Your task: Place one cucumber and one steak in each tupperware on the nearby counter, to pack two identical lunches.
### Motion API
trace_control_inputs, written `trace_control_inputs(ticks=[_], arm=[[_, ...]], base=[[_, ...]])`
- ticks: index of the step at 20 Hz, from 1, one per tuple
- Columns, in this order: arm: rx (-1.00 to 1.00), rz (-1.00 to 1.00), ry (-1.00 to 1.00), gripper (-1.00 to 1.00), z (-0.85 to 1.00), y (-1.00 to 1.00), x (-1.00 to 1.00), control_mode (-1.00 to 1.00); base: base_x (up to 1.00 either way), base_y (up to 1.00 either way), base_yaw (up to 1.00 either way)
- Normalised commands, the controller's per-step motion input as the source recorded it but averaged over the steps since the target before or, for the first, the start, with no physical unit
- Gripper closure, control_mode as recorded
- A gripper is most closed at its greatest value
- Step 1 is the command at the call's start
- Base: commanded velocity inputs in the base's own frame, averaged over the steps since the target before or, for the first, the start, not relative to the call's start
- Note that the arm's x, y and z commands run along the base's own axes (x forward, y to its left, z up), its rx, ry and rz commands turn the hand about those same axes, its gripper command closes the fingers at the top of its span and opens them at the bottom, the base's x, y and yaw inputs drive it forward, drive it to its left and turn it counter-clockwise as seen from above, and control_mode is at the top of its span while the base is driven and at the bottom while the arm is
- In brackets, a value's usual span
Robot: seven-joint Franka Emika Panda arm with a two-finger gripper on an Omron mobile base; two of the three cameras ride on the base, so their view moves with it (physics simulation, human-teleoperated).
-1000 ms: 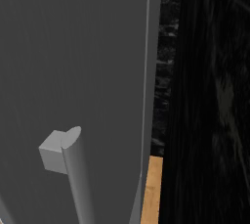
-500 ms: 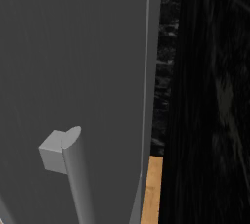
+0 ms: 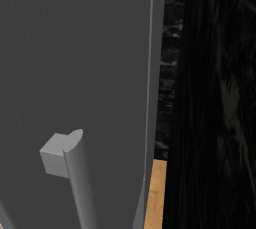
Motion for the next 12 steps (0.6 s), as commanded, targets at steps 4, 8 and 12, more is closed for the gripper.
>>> trace_control_inputs(ticks=[4,8,12], arm=[[-0.01,0.14,0.06,-1.00,0.11,0.01,0.45,-1.00],[0.00,0.13,0.01,-1.00,0.01,0.00,0.34,-1.00],[0.00,0.10,0.03,-1.00,-0.03,0.00,0.38,-1.00]], base=[[0.00,0.00,0.00],[0.00,0.00,0.00],[0.00,0.00,0.00]])
